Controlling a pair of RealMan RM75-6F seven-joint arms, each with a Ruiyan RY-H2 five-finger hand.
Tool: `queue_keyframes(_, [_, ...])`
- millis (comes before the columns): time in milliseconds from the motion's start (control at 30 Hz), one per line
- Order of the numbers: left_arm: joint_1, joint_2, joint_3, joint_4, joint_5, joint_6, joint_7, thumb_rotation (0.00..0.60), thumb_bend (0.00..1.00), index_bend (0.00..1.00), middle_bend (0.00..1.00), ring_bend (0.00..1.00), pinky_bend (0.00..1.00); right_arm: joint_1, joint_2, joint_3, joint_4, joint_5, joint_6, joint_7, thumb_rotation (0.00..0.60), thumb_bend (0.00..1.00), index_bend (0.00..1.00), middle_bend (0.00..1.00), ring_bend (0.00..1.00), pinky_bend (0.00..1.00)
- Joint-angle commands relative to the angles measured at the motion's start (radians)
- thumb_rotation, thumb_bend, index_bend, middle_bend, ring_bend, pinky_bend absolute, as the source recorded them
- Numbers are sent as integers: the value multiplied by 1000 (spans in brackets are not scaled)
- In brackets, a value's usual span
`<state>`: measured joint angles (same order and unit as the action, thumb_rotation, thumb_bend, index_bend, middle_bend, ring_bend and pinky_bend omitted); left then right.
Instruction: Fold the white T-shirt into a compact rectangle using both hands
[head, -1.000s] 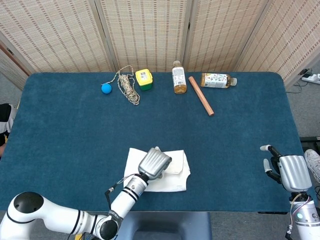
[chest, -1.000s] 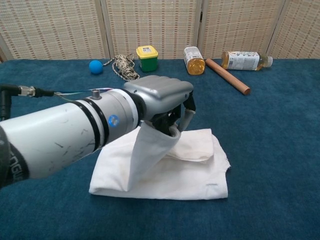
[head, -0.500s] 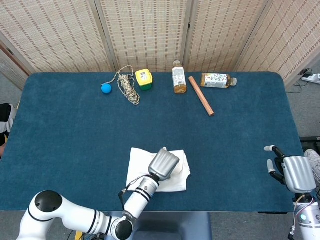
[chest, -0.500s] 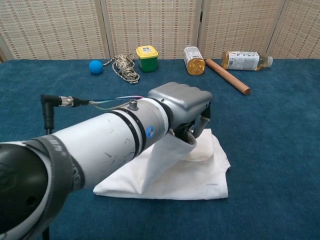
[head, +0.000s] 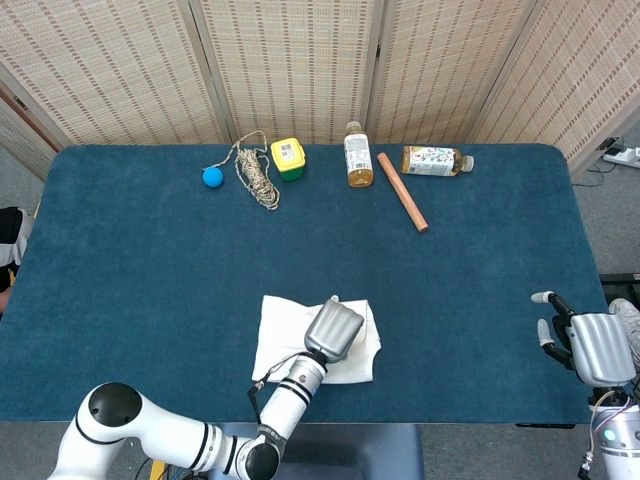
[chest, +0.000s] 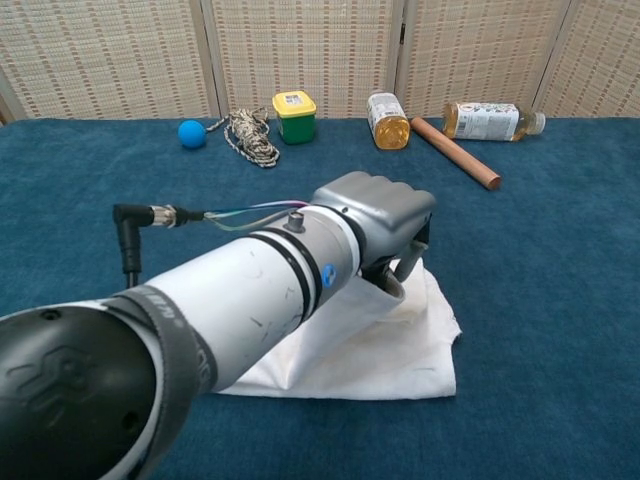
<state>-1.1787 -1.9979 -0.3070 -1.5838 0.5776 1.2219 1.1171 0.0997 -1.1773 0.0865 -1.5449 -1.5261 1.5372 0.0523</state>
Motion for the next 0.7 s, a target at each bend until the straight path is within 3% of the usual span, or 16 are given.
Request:
queue_keyframes(33, [-4, -17, -13, 7, 17, 8, -22, 600, 275, 345, 833, 749, 963, 0, -2, 0, 0, 0, -1, 0, 600, 509, 333, 945, 986, 1000])
queue_keyframes(400, [-4, -82, -48, 92, 143, 57, -117, 600, 217, 150, 832, 749, 966, -4, 1, 4, -5, -2, 6, -1, 600, 508, 333, 945, 986, 1000])
queue_keyframes(700, [64, 22, -15, -29, 164, 46, -147, 600, 216, 214, 831, 749, 967, -5, 2, 4, -6, -9, 10, 2, 600, 509, 333, 945, 986, 1000])
